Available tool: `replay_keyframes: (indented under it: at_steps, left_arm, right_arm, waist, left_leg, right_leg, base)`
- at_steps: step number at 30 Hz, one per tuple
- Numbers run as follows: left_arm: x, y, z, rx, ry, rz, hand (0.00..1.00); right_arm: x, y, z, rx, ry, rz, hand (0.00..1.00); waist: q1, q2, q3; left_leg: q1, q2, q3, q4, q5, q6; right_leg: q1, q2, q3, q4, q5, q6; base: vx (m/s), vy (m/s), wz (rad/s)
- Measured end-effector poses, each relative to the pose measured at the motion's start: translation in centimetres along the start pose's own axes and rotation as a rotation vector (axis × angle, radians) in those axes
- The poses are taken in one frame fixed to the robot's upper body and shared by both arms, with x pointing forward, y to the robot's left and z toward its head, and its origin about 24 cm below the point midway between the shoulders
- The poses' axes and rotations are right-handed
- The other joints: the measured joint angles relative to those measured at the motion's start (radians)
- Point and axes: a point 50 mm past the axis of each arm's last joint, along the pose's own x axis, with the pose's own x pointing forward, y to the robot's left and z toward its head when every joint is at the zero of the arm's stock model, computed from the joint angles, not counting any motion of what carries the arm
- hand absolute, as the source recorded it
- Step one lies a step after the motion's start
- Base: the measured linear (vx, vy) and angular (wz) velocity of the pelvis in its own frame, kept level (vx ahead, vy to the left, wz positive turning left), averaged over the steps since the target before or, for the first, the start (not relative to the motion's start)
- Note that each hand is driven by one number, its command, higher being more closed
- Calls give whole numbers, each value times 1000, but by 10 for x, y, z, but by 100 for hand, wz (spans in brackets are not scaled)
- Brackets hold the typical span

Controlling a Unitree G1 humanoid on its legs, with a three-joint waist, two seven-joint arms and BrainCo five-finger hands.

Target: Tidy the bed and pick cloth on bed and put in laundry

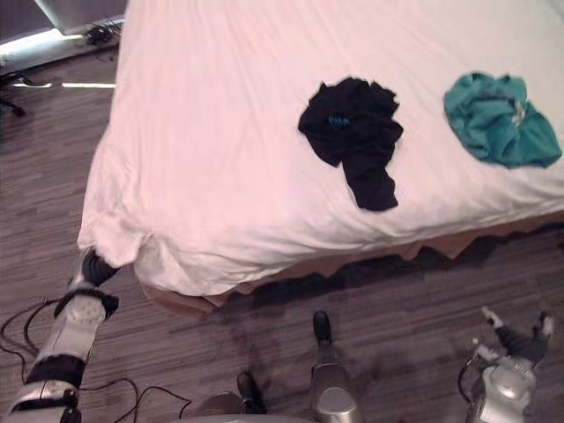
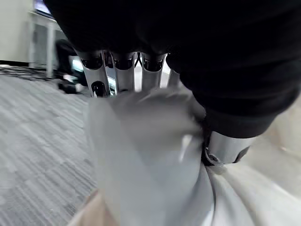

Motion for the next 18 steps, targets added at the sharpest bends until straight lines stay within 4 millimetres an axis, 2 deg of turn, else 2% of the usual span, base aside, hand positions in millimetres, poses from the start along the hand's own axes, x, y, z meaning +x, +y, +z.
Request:
replay_keyframes:
  at_steps: [1,3,4,5,8,9,11,13,14,15,16,18]
  left_arm:
    - [-2,-2,-2,-21,9,7,0]
    - [-10,-14,-10,-135,68,21,0]
    - [-12,-16,-12,-172,88,28,0]
    - [-16,-22,-18,-254,135,41,0]
    - [-26,-37,-30,-432,240,53,0]
    - [-30,-43,-34,-487,279,56,0]
    - [-38,-53,-44,-512,354,39,0]
    - [-83,-80,-94,-483,632,-37,0]
    - [-98,-87,-106,-472,704,-62,0]
    - [-130,-100,-126,-450,840,-112,0]
    - [-153,-107,-137,-441,918,-141,0]
    - [-177,-113,-147,-422,985,-176,0]
  right_arm:
    - [1,1,7,-8,-32,4,100]
    - [6,16,40,-29,-168,62,100]
    - [6,22,49,-36,-208,87,100]
    - [5,33,68,-48,-290,138,100]
    - [-3,57,103,-45,-439,232,100]
    - [-11,76,122,-42,-521,311,100]
    - [-24,98,142,-31,-614,418,100]
    - [-43,130,165,14,-715,575,100]
    - [-47,136,169,24,-725,613,100]
    - [-53,148,178,37,-749,681,100]
    - [-58,158,189,50,-776,741,100]
    - [-67,175,217,65,-851,824,100]
  waist:
    - [4,-6,-5]
    - [4,-23,-30]
    - [4,-26,-35]
    - [4,-28,-38]
    - [5,-26,-39]
    - [5,-26,-39]
    - [8,-24,-38]
    - [22,-16,-34]
    - [34,-14,-33]
    - [61,-15,-29]
    - [77,-16,-23]
    - [106,-14,19]
  left_leg:
    - [5,0,-4,0,0,0]
    - [16,-2,-21,0,-2,4]
    - [16,-3,-25,0,-3,5]
    - [19,-4,-32,-1,-3,6]
    - [28,-4,-38,-9,-3,6]
    - [28,-4,-41,-13,-3,6]
    - [27,-3,-47,-14,-2,7]
    - [20,-4,-64,-11,-2,7]
    - [16,-5,-68,-10,-2,7]
    - [-2,-12,-83,-2,-2,7]
    - [-26,-15,-98,5,1,10]
    - [-51,-24,-126,18,11,14]
  right_leg:
    - [7,-1,-4,0,-2,3]
    - [27,-7,-19,0,-9,4]
    - [27,-8,-19,0,-9,4]
    - [31,-9,-21,0,-9,4]
    - [38,-7,-24,0,-13,1]
    - [38,-7,-28,0,-14,0]
    - [40,-7,-34,0,-15,-1]
    - [40,-9,-47,0,-18,-2]
    - [38,-9,-50,0,-19,-2]
    - [32,-10,-61,0,-19,-2]
    - [21,-15,-75,0,-18,-2]
    - [13,-30,-100,0,-15,-4]
  base:
    - [-25,28,22]
    - [-21,28,17]
    - [0,0,0]
    - [0,0,0]
    - [0,0,0]
    - [16,-3,5]
    - [16,-1,9]
    - [19,4,18]
    - [8,5,27]
    - [-16,-6,36]
    - [-27,-5,47]
    - [-47,3,48]
